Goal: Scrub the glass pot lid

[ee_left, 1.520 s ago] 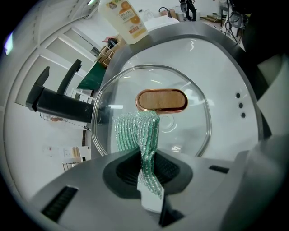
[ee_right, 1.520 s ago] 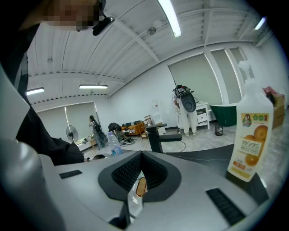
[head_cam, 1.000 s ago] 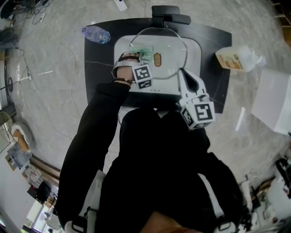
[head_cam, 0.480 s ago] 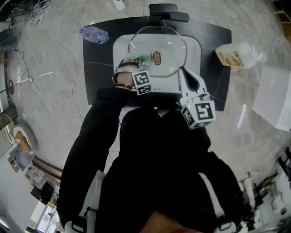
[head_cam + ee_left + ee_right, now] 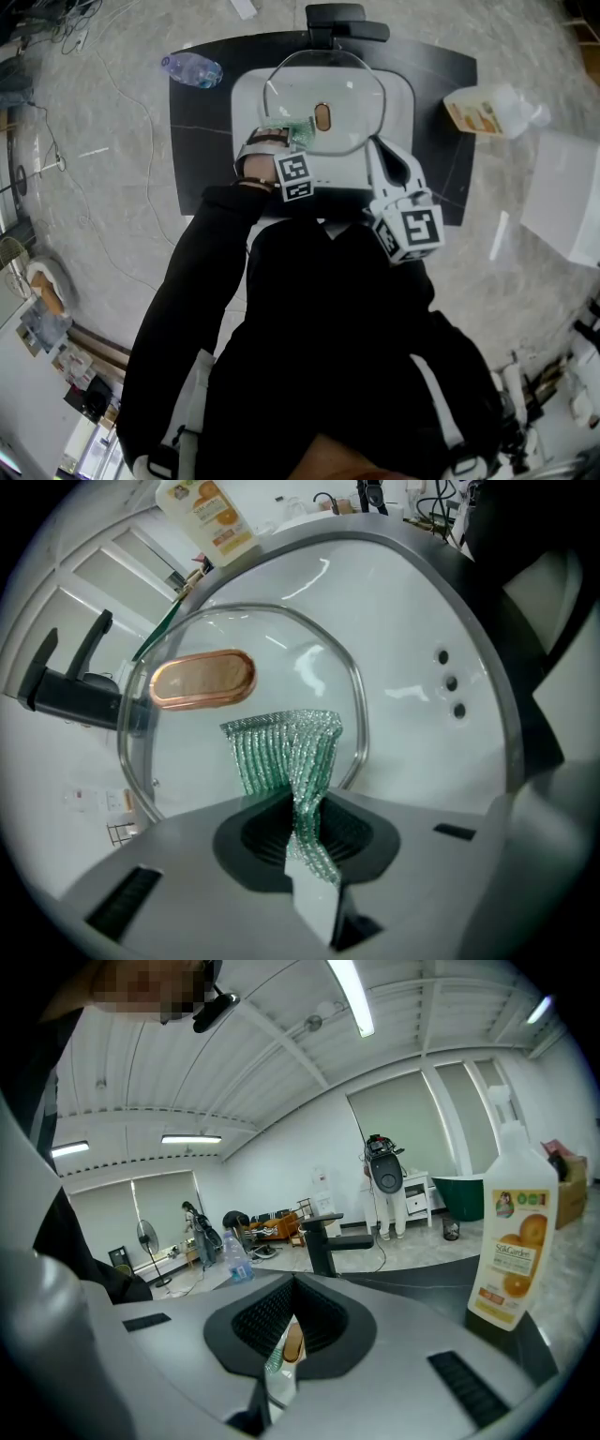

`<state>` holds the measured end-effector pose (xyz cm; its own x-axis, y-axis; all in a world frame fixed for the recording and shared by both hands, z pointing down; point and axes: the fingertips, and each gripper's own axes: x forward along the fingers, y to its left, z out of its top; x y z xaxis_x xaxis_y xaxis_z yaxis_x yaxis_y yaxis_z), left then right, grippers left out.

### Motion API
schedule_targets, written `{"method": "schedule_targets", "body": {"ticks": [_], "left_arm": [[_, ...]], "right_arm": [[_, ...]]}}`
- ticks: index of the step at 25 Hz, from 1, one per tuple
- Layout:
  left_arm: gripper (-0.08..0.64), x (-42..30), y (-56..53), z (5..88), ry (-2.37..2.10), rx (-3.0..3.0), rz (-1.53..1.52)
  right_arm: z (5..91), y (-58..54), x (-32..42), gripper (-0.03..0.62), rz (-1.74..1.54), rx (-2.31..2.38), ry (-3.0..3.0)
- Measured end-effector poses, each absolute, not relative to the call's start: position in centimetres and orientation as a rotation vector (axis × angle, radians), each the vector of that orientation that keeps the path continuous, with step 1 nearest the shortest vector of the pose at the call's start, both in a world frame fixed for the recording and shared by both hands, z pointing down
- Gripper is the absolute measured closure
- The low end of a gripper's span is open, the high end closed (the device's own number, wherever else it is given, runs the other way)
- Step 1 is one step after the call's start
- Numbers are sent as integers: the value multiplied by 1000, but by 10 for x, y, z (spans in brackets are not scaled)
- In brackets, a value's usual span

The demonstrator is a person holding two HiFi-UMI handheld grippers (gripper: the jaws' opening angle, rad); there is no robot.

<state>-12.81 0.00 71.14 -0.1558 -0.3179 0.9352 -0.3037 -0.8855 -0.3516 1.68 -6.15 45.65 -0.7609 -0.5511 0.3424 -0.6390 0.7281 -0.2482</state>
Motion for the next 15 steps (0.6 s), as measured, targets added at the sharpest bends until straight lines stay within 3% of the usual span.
{"method": "schedule_targets", "body": {"ticks": [15], "left_arm": [[505,-114,25,740,600,-2081,-2319]], "right_arm": [[462,-66,22,592,530,956,-2669]]}}
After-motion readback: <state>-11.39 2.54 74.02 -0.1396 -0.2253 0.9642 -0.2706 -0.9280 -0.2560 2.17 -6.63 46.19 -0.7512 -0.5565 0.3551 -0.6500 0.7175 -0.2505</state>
